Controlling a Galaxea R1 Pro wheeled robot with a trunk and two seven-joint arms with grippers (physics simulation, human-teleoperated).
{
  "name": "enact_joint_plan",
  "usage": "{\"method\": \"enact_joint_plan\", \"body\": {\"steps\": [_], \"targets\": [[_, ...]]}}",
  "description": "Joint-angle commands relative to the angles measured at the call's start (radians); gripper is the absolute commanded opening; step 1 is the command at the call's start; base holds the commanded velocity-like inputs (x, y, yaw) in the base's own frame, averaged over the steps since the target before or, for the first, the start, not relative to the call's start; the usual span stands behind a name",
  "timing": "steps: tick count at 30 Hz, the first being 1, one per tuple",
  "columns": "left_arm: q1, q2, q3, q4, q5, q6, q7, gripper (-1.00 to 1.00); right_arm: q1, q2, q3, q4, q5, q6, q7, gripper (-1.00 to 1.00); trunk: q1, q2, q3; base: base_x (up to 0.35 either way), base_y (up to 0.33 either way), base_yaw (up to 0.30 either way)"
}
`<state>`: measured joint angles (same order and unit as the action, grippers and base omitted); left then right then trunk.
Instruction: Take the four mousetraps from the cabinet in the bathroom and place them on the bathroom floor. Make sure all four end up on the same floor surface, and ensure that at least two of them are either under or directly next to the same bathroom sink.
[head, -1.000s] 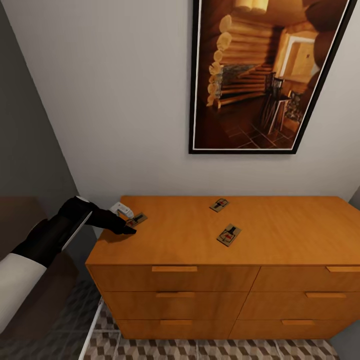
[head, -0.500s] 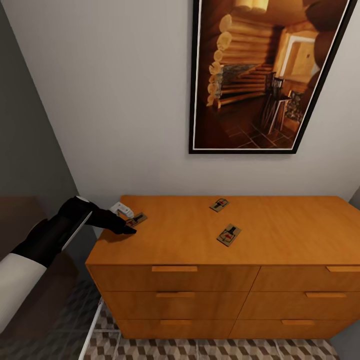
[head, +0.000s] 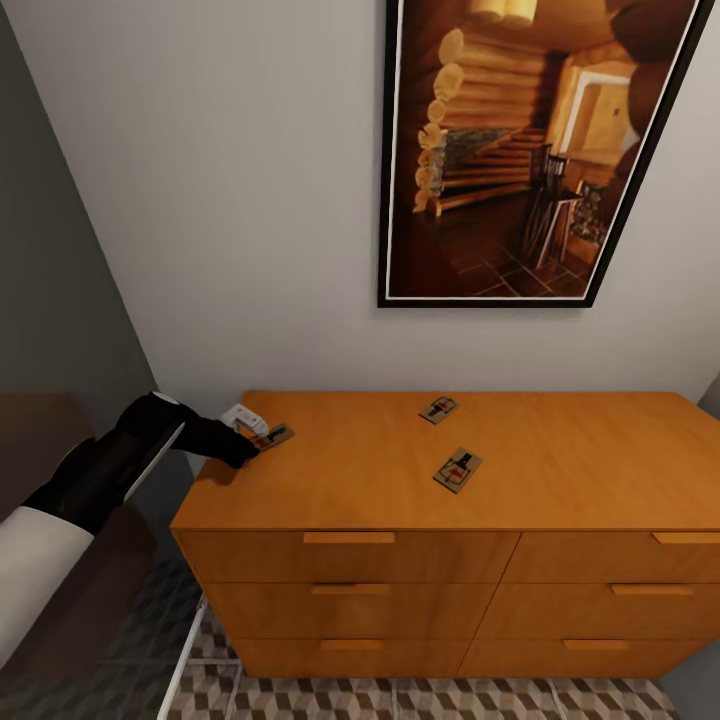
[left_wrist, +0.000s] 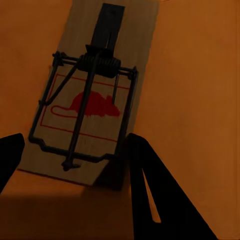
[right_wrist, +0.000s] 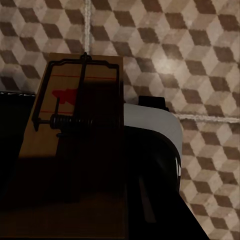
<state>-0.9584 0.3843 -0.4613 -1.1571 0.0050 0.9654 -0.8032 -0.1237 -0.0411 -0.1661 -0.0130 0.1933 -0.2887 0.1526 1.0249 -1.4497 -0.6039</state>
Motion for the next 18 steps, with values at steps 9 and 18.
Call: {"method": "enact_joint_plan", "body": {"steps": [9, 18], "targets": [[0.000, 0.001, -0.014, 0.032, -0.008, 0.004, -0.004, -1.00, -0.001, 0.000, -0.009, 0.001, 0.006, -0.003, 0.004, -1.00, 0.000, 0.000, -0.001, 0.000, 0.000, 0.000], [0.000, 0.001, -0.012, 0.003, -0.010, 0.005, -0.006, -1.00, -0.001, 0.000, -0.009, 0.001, 0.006, -0.003, 0.004, -1.00, 0.000, 0.000, -0.001, 0.000, 0.000, 0.000]]}}
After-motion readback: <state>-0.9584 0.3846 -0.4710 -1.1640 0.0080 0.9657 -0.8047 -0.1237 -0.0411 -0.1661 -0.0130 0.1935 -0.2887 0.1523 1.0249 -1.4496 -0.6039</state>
